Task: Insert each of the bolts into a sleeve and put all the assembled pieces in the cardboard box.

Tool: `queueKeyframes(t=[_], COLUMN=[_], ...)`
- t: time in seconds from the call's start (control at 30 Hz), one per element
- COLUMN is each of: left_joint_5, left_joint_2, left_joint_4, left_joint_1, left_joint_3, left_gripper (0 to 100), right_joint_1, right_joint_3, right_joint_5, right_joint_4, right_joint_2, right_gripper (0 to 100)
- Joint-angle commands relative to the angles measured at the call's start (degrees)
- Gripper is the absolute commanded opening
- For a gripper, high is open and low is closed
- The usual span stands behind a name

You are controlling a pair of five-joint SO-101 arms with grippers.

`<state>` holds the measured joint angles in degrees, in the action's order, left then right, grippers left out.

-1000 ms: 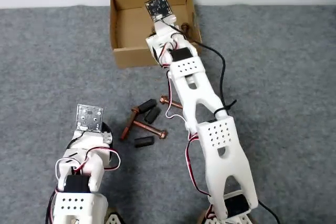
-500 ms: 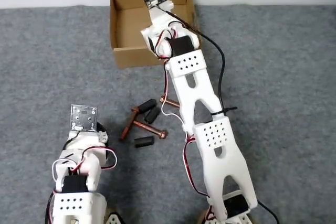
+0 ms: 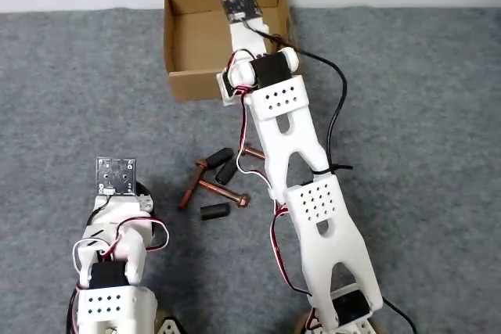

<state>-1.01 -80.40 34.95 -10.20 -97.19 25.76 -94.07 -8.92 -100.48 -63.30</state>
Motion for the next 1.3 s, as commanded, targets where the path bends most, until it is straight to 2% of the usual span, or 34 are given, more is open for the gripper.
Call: queueKeyframes(t=[0.0,0.13,0.3,0.53,0.77,1.27], left_joint_5=[0.7,0.7,0.7,0.7,0.7,0.7], left_joint_2=[-0.4,-0.3,-0.3,-0.3,-0.3,-0.3], left_joint_4=[-1.8,-1.8,-1.8,-1.8,-1.8,-1.8], left_joint_1=[-0.4,-0.4,-0.4,-0.4,-0.4,-0.4], left_joint_3=[0.3,0.3,0.3,0.3,0.3,0.3], left_gripper=[1,1,1,1,1,1], right_joint_1=[0.8,3.3,5.1,9.3,12.6,11.9], right_joint_3=[-1.9,5.5,21.5,42.6,43.8,43.8], right_joint_5=[-3.6,-7.9,-15.4,-20.8,-24.7,-25.6], right_joint_4=[-2.6,-2.7,-2.6,-2.2,-2.2,1.6], right_joint_2=[2.8,7.0,16.2,24.7,19.5,10.9], right_gripper=[1.6,1.6,2.0,18.0,11.8,11.9])
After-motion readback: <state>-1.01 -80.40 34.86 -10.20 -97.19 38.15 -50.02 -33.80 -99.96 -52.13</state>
